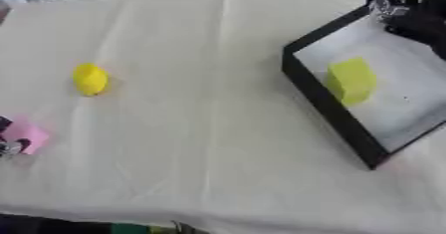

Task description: Pick up the objects with one hand, pass them to the other hand, and then place them into the box on the other side of the table.

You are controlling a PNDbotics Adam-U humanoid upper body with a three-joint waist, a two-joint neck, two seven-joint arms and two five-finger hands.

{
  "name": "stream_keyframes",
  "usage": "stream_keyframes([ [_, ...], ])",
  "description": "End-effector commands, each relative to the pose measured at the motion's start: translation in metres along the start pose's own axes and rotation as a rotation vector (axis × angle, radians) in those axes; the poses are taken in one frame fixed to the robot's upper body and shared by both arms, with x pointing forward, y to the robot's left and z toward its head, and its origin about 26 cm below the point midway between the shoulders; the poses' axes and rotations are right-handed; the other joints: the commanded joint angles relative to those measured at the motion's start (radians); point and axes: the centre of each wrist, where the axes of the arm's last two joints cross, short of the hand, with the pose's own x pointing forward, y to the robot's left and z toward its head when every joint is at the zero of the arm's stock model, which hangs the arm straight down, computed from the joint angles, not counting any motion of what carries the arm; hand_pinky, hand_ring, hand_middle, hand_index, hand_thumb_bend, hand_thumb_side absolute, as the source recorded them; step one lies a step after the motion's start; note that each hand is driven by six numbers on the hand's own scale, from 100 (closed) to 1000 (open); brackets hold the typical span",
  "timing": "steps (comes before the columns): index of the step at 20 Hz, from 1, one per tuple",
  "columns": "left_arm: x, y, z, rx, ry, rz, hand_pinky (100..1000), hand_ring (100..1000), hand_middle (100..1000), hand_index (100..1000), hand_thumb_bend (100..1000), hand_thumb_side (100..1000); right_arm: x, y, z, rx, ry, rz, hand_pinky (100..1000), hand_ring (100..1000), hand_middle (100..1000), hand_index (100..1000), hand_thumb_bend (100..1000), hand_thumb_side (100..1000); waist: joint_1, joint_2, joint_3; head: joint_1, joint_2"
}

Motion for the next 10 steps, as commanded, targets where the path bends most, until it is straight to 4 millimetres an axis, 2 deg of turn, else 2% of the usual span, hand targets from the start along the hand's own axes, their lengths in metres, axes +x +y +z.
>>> stream_keyframes([
  [1, -0.008, 0.015, 0.007, 0.047, 0.024, -0.020, 829, 735, 578, 651, 192, 179, 0.011, -0.009, -0.004, -0.002, -0.025, 0.035, 1000, 1000, 819, 1000, 100, 296, -0.004, -0.016, 0.001, 0.002, -0.007],
  [4, -0.008, 0.018, 0.008, 0.071, 0.015, -0.023, 816, 696, 536, 599, 151, 154, 0.011, -0.009, -0.004, -0.002, -0.025, 0.035, 1000, 1000, 819, 1000, 100, 295, -0.004, -0.017, 0.001, -0.001, -0.007],
  [10, -0.014, 0.029, 0.014, 0.145, -0.007, -0.027, 794, 626, 473, 522, 123, 105, 0.012, -0.008, -0.004, -0.002, -0.034, 0.031, 1000, 1000, 819, 1000, 100, 296, -0.006, -0.016, -0.003, -0.009, -0.009],
])
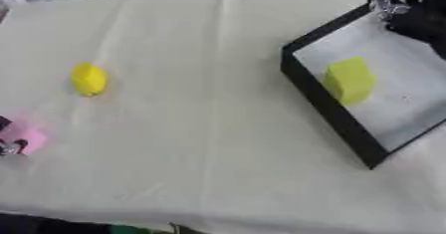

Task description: Pick up the objects with one hand, pass them to the other hand, and then place them into the box on the other side of the table.

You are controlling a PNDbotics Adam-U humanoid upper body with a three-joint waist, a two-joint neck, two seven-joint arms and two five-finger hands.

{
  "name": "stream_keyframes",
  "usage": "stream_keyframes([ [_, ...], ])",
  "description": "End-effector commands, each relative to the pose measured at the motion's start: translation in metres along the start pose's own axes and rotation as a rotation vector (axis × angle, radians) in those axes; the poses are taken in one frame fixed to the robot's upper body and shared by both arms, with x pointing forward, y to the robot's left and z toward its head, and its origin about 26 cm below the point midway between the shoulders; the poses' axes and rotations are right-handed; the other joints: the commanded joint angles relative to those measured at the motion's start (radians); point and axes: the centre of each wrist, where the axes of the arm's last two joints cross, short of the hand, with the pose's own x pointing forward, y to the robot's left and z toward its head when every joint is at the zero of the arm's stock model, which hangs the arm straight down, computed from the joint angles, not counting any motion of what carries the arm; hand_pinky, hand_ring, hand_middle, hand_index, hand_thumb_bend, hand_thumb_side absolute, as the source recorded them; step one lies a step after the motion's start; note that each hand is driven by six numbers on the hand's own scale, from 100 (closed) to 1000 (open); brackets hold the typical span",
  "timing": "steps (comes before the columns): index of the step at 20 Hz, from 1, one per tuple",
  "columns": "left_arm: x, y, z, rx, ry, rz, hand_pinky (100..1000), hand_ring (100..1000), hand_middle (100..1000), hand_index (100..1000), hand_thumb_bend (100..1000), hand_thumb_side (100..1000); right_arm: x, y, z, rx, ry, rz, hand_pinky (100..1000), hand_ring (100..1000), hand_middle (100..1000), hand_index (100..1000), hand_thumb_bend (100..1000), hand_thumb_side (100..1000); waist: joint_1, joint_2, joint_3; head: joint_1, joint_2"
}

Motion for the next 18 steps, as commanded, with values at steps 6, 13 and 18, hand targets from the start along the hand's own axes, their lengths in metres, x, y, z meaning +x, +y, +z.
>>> stream_keyframes([
  [6, -0.010, 0.046, 0.023, 0.194, -0.073, -0.007, 778, 596, 445, 489, 100, 100, 0.013, -0.009, -0.004, -0.008, -0.037, 0.027, 1000, 1000, 819, 1000, 100, 294, -0.007, -0.015, 0.000, -0.010, -0.005],
  [13, -0.004, 0.054, 0.028, 0.273, -0.152, -0.015, 778, 594, 443, 488, 100, 100, 0.015, -0.008, -0.004, -0.006, -0.045, 0.022, 1000, 1000, 819, 1000, 100, 292, -0.009, -0.015, 0.000, -0.013, -0.007],
  [18, 0.053, 0.065, 0.037, 0.399, -0.397, 0.011, 762, 578, 440, 486, 100, 129, 0.022, -0.004, -0.006, 0.007, -0.080, 0.001, 1000, 1000, 819, 1000, 100, 274, -0.031, -0.021, -0.006, -0.030, -0.019],
])
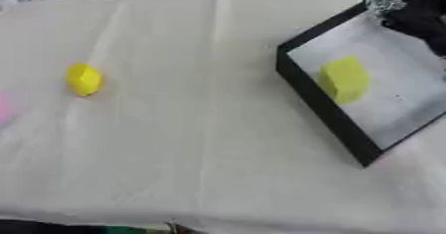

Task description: Pick up the objects with one hand, pass them to the other hand, and then place them into the box on the other side of the table.

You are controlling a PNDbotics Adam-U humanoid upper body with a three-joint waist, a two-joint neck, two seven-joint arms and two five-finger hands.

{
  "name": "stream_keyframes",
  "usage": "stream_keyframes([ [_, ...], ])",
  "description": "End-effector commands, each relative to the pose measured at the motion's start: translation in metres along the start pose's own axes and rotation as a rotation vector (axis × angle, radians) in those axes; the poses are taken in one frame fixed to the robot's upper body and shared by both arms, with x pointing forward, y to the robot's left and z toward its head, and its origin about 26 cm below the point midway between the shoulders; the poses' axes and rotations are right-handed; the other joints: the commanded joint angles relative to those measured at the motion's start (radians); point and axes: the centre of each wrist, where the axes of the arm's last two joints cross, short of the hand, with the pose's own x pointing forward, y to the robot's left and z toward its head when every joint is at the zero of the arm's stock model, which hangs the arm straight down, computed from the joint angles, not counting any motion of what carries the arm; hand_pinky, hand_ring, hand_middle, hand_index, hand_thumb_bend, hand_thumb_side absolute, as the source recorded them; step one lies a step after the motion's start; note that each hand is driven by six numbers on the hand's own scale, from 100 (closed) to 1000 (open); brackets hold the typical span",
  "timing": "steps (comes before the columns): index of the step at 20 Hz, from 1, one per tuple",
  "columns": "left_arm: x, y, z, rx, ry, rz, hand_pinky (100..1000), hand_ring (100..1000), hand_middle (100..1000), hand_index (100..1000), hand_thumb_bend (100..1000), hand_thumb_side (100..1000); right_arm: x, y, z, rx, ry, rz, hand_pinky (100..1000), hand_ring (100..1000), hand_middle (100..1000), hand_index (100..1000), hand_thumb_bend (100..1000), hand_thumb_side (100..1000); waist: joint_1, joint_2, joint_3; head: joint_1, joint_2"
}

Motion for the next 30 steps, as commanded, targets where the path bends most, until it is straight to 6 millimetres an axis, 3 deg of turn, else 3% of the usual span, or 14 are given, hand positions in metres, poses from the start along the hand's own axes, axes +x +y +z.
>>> stream_keyframes([
  [1, 0.030, 0.011, -0.002, 0.083, -0.139, 0.004, 763, 577, 440, 486, 100, 133, 0.017, -0.003, -0.005, 0.016, -0.059, 0.017, 1000, 1000, 819, 1000, 100, 268, -0.007, -0.021, -0.001, -0.010, -0.023],
  [5, 0.053, -0.001, -0.011, 0.079, -0.263, 0.035, 773, 574, 439, 484, 100, 179, 0.031, 0.005, -0.007, 0.080, -0.130, 0.041, 1000, 1000, 836, 1000, 110, 212, -0.026, -0.027, -0.013, -0.017, -0.034],
  [10, 0.076, -0.015, -0.017, 0.079, -0.395, 0.055, 774, 570, 438, 480, 100, 216, 0.049, 0.013, -0.020, 0.216, -0.260, 0.145, 1000, 1000, 845, 1000, 146, 205, -0.043, -0.035, -0.027, -0.028, -0.039],
  [17, 0.090, -0.034, -0.020, 0.039, -0.523, 0.032, 780, 568, 439, 473, 100, 205, 0.073, 0.031, -0.039, 0.408, -0.457, 0.282, 1000, 1000, 842, 988, 269, 100, -0.063, -0.046, -0.047, -0.057, -0.032],
  [25, 0.110, -0.051, -0.022, 0.036, -0.665, -0.010, 781, 568, 442, 472, 100, 198, 0.081, 0.065, -0.050, 0.616, -0.636, 0.371, 1000, 1000, 853, 989, 418, 100, -0.084, -0.053, -0.064, -0.077, -0.022],
  [30, 0.111, -0.065, -0.023, 0.005, -0.742, 0.009, 782, 564, 440, 470, 100, 260, 0.087, 0.088, -0.054, 0.722, -0.702, 0.427, 1000, 1000, 866, 997, 404, 100, -0.089, -0.055, -0.068, -0.085, -0.012],
])
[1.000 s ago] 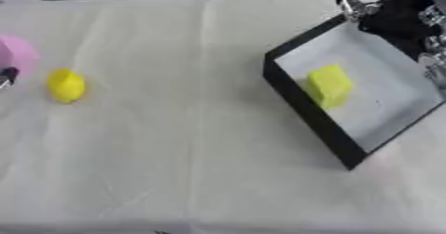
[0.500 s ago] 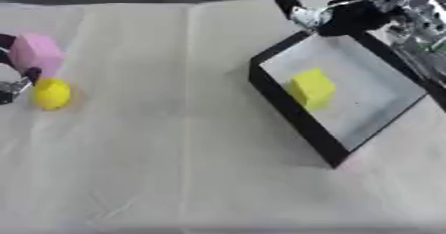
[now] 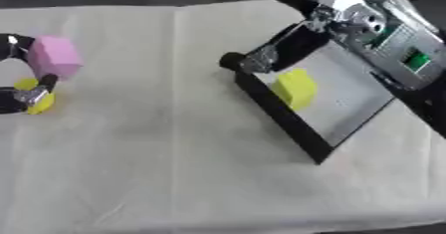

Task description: Pick up the objects with one hand, pass them to the other hand, and then place them into the box on the other side of the table.

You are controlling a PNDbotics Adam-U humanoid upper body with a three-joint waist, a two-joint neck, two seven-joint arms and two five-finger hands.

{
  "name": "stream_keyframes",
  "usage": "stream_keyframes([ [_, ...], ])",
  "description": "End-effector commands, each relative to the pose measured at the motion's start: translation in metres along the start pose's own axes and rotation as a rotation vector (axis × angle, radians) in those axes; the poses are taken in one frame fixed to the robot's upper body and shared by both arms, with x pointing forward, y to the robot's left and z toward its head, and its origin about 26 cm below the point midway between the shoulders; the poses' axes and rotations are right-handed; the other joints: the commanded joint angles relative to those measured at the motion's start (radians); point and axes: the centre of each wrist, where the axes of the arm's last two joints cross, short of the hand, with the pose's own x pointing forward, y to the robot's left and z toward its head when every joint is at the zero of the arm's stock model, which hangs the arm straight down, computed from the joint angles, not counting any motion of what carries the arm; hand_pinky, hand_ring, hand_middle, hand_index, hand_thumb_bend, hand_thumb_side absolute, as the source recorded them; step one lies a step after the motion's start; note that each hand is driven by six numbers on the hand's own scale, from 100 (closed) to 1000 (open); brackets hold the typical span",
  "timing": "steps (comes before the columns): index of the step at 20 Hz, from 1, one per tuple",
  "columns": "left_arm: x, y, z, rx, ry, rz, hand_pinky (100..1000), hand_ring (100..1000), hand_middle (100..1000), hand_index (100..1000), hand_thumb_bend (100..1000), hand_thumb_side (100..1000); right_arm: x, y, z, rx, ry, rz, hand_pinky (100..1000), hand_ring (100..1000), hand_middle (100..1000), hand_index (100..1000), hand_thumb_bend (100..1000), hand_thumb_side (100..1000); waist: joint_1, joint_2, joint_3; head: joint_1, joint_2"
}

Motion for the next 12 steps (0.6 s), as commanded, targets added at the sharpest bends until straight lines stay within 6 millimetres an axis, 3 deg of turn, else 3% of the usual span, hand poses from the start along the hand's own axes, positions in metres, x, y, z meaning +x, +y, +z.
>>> stream_keyframes([
  [1, 0.005, 0.003, -0.003, 0.005, -0.070, 0.005, 783, 562, 439, 470, 100, 275, 0.007, -0.001, -0.011, 0.068, -0.037, 0.056, 1000, 1000, 869, 1000, 406, 100, -0.001, -0.024, -0.001, -0.008, 0.005],
  [7, 0.006, -0.007, -0.007, -0.018, -0.166, 0.061, 790, 565, 440, 471, 100, 302, 0.012, 0.003, -0.029, 0.137, -0.054, 0.063, 1000, 1000, 862, 1000, 406, 100, -0.003, -0.028, -0.004, -0.019, 0.011],
  [12, 0.010, -0.015, -0.011, -0.024, -0.242, 0.048, 788, 566, 443, 472, 100, 274, 0.015, -0.002, -0.036, 0.173, -0.020, 0.035, 999, 1000, 832, 980, 371, 100, -0.006, -0.027, -0.002, -0.031, 0.016],
])
